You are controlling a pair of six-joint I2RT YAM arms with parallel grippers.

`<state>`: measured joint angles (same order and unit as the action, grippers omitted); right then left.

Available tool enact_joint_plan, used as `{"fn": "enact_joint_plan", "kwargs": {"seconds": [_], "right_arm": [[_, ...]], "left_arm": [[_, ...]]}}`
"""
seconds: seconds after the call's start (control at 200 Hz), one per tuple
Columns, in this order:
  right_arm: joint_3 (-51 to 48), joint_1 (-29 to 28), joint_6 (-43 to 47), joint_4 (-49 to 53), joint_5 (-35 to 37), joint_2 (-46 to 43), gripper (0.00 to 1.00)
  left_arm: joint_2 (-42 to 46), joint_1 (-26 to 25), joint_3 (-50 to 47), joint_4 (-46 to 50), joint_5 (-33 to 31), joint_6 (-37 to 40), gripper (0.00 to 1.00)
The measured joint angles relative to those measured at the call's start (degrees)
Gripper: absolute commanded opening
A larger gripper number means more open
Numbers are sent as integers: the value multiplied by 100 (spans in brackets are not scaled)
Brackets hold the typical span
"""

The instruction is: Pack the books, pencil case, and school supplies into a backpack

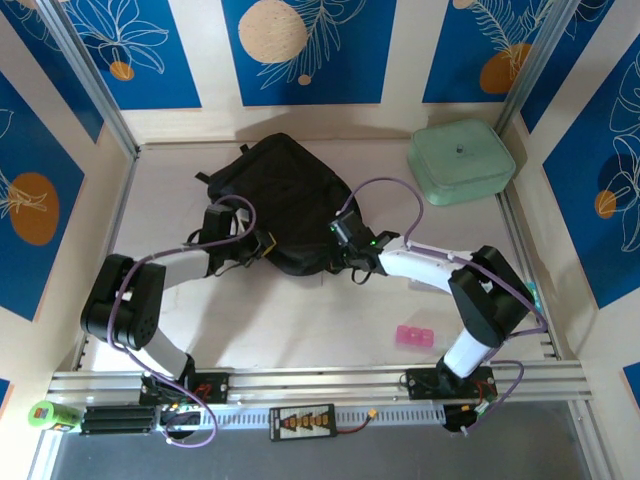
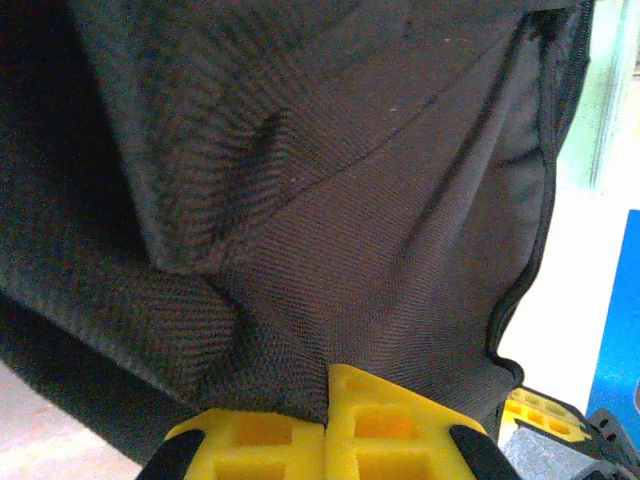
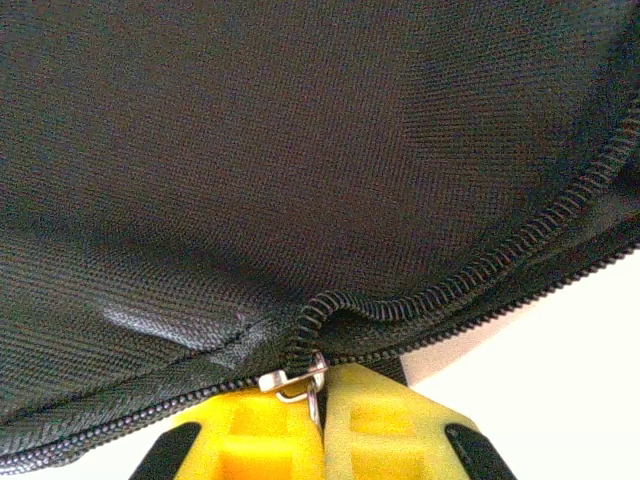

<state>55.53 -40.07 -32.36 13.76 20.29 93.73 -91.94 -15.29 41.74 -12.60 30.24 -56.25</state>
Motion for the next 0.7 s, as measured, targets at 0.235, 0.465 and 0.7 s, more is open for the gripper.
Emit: {"fn": "enact_joint_plan", "kwargs": {"seconds": [0.235, 0.465, 0.7], "right_arm": [[31, 33, 501, 219, -365, -57, 3], [17, 79, 929, 173, -627, -173, 7], [76, 85, 1176, 81, -723, -179, 4]], "left_arm": [[-238, 50, 603, 634, -28, 431, 0], [-238, 118, 693, 907, -17, 730, 0], [-238, 243, 807, 1150, 31, 931, 0]]}}
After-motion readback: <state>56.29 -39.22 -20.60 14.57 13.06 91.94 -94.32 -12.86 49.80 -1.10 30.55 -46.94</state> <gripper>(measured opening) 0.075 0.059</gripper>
